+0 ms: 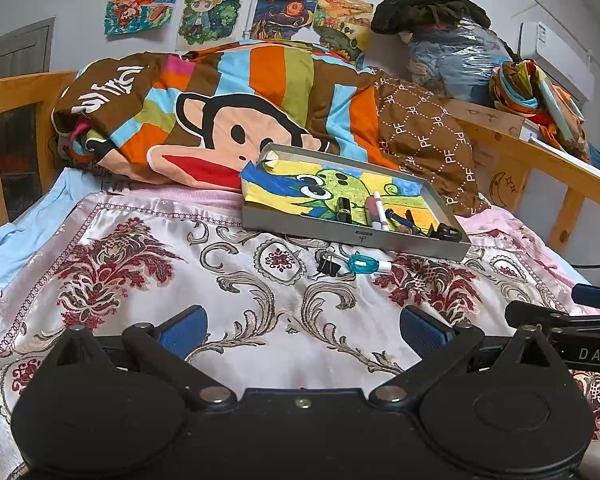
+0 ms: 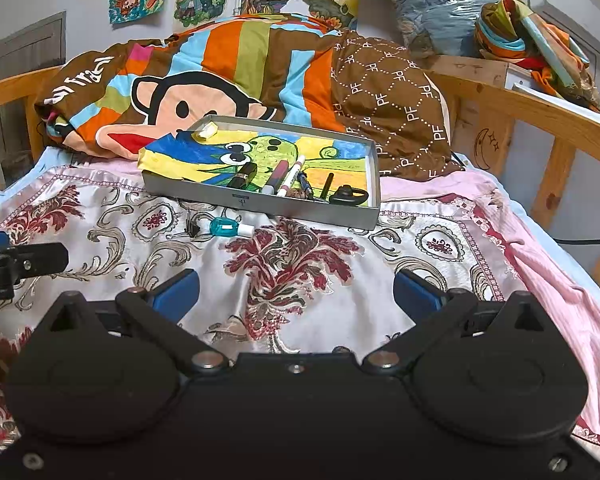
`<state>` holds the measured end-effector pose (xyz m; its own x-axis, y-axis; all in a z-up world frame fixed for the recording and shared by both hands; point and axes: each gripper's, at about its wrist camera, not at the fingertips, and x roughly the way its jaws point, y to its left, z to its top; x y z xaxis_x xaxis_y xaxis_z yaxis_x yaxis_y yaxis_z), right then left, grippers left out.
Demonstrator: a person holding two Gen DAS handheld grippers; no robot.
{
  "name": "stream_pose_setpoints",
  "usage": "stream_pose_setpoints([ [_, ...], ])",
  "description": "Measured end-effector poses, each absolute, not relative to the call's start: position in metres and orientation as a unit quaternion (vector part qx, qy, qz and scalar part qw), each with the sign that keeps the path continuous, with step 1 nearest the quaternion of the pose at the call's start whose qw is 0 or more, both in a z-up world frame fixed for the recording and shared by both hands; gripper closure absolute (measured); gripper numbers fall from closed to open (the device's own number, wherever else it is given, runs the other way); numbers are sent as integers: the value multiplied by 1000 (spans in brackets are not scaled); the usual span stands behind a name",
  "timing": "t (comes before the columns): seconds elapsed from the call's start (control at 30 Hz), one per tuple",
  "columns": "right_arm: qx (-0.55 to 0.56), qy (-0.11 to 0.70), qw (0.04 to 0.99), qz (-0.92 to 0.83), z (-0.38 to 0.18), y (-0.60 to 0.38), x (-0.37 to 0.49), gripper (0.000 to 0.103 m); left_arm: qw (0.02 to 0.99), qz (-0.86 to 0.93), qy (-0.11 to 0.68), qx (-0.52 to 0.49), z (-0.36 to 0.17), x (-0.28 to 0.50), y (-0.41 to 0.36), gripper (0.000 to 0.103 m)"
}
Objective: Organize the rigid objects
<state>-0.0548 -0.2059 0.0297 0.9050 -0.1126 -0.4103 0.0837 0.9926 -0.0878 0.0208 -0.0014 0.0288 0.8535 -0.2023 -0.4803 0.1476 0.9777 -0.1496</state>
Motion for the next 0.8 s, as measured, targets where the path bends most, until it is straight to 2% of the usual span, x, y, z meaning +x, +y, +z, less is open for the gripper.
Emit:
stream_pose_setpoints([
  [0.8,-38,203,978,-33,34,-206,-54,0,961,-86,258,-50,29,24,2,1],
])
